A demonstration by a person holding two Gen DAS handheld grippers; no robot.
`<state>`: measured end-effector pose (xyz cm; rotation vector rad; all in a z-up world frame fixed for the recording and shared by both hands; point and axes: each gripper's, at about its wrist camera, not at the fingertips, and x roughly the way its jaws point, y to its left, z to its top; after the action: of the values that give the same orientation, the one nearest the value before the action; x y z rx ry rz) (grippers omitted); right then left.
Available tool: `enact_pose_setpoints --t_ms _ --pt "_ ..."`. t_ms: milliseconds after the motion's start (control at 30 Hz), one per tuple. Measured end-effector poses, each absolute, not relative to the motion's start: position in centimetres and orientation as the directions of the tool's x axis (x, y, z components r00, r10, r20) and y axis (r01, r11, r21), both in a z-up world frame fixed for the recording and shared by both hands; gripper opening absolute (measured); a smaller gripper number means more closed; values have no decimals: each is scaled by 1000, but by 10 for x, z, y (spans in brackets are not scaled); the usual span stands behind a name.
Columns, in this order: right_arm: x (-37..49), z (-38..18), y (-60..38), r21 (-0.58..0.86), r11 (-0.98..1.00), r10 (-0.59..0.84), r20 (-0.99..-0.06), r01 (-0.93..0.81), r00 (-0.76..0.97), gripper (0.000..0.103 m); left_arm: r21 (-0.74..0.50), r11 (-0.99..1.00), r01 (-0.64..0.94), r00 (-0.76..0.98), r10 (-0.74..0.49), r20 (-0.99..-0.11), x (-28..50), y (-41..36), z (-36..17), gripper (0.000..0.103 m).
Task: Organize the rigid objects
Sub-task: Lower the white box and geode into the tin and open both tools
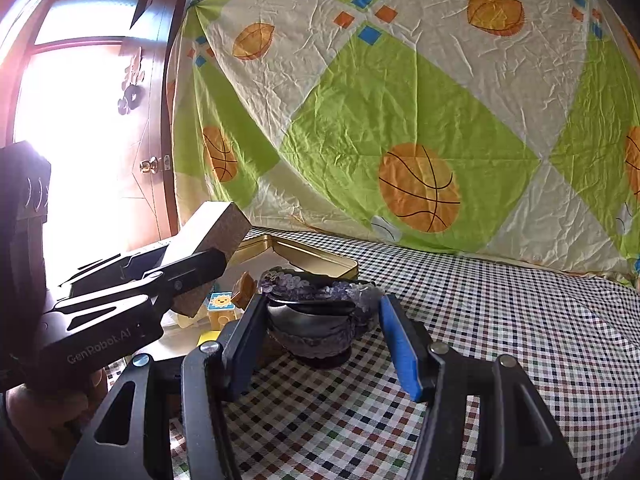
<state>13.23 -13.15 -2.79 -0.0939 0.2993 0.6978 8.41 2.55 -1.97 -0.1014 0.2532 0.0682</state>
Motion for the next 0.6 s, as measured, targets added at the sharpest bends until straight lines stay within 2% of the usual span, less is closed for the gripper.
enact_pose_setpoints --t_ms 300,600 --pt "135 -27 -111 2 750 627 -319 -662 710 60 -105 989 -108 964 79 -252 79 45 -16 40" --pt "148 -10 -82 41 727 656 -336 -685 676 60 -99 971 -217 937 179 -300 83 91 -11 40"
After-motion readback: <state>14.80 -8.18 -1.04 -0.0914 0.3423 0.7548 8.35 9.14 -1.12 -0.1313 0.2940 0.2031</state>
